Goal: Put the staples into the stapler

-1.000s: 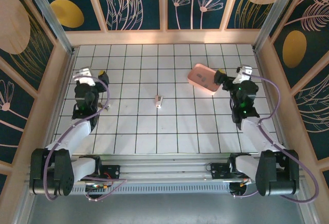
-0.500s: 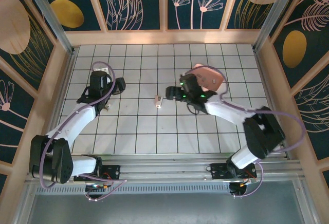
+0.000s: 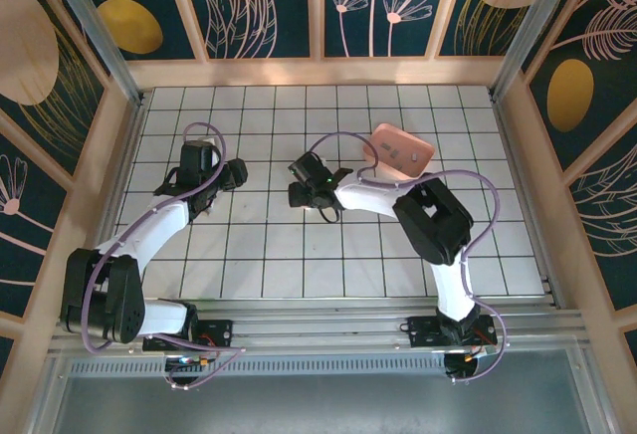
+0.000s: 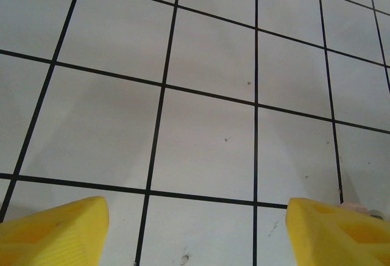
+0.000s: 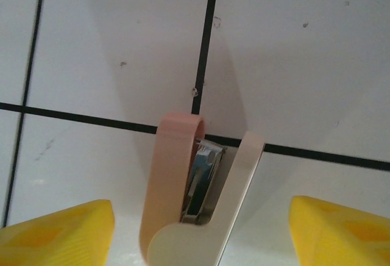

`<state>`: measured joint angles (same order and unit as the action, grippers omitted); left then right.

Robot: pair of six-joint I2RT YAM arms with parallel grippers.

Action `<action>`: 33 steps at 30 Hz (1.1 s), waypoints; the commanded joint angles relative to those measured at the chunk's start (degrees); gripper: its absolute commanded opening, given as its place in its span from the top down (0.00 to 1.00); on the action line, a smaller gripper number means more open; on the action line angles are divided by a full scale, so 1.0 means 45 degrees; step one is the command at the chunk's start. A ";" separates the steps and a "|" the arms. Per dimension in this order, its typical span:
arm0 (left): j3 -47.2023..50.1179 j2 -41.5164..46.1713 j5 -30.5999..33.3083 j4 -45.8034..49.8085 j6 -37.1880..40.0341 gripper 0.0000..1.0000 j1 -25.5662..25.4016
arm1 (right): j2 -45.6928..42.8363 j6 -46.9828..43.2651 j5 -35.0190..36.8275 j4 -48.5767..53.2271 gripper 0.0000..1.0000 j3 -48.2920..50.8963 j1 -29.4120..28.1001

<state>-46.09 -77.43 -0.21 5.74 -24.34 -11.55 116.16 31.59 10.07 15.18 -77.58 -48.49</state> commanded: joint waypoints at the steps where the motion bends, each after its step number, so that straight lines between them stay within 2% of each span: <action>1: 0.0077 -0.0197 -0.0218 -0.0347 -0.0149 0.24 0.0033 | 0.0504 -0.0085 0.0576 0.0391 0.33 -0.0685 -0.0008; 7: 0.0115 -0.0114 -0.0152 -0.0357 -0.0068 0.24 0.0028 | 0.0888 -0.0185 0.0431 0.0305 0.44 -0.0715 -0.0064; 11: 0.0027 -0.0139 -0.0240 -0.0300 0.0071 0.24 0.0028 | 0.0892 -0.0224 0.0606 0.0024 0.56 -0.0309 -0.0106; 15: -0.0159 -0.0138 -0.0678 -0.0168 0.0150 0.25 0.0028 | 0.0021 -0.0450 0.0937 -0.1171 0.67 0.0860 -0.0198; 17: -0.0252 -0.0142 -0.1016 -0.0176 0.0147 0.25 0.0033 | -0.0750 -0.0740 0.1048 -0.2143 0.69 0.1729 -0.0221; 24: -0.0704 -0.0054 -0.2577 -0.0748 0.0245 0.29 -0.0548 | -0.4422 -0.2744 0.1496 -0.7114 0.72 0.6075 -0.0359; 30: -0.0918 0.0516 -0.4235 -0.2124 0.0221 0.31 -0.1761 | -0.7249 -0.5863 0.0635 -1.2754 0.73 1.0042 -0.0353; 33: -0.0847 0.0903 -0.5326 -0.3197 0.0376 0.32 -0.2593 | -0.8160 -0.7799 -0.0038 -1.6052 0.77 1.1978 -0.0338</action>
<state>-48.56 -76.01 -17.10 -1.61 -24.05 -20.56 82.59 7.92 12.43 -36.45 -29.89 -49.65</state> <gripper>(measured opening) 0.687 0.309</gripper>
